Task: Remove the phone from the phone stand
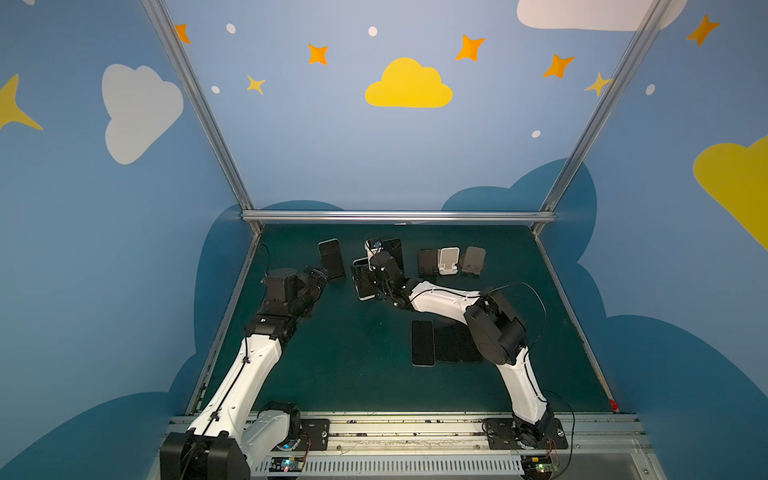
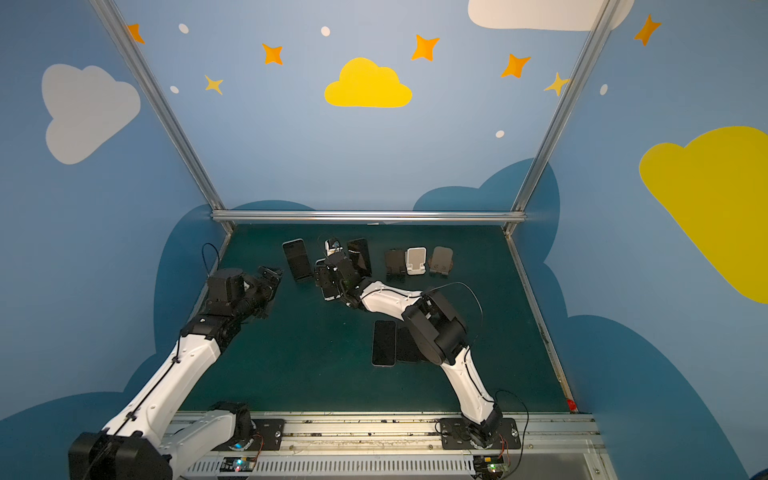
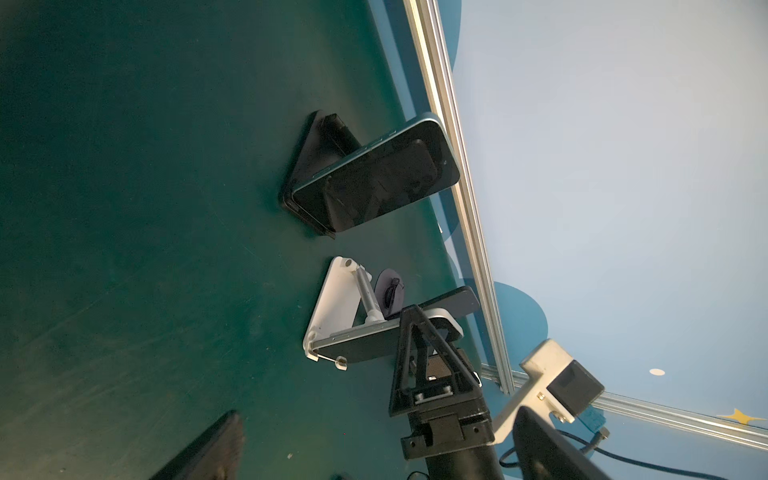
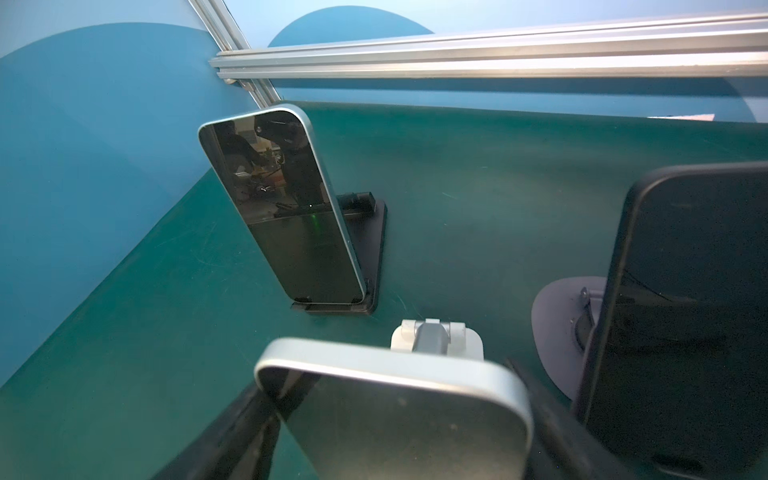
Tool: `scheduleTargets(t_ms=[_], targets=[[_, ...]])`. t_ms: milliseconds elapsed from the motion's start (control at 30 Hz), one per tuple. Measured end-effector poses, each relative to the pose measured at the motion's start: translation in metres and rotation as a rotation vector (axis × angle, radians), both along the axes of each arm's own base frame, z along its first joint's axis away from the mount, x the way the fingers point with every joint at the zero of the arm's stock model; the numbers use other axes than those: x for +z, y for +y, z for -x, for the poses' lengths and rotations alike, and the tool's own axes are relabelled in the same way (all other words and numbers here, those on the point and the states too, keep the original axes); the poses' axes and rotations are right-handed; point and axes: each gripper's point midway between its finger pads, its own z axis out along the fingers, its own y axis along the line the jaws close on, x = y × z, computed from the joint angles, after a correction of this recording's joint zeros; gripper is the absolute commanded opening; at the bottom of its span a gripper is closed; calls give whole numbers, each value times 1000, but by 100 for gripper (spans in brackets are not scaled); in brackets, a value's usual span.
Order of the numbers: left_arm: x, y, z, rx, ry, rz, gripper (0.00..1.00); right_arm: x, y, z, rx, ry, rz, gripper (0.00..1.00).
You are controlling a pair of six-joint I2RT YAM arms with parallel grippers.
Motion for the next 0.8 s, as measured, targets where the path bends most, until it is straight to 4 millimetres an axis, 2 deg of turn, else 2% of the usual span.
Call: scheduleTargets(t_ms=[400,800], targets=[[-3,-4,-1,-20,10,12,100,1,-2,-4,-1,4,-8,76],[-2,-7,-1,-37,8,24,100,2,-1,-5,-5,4,-17,82]])
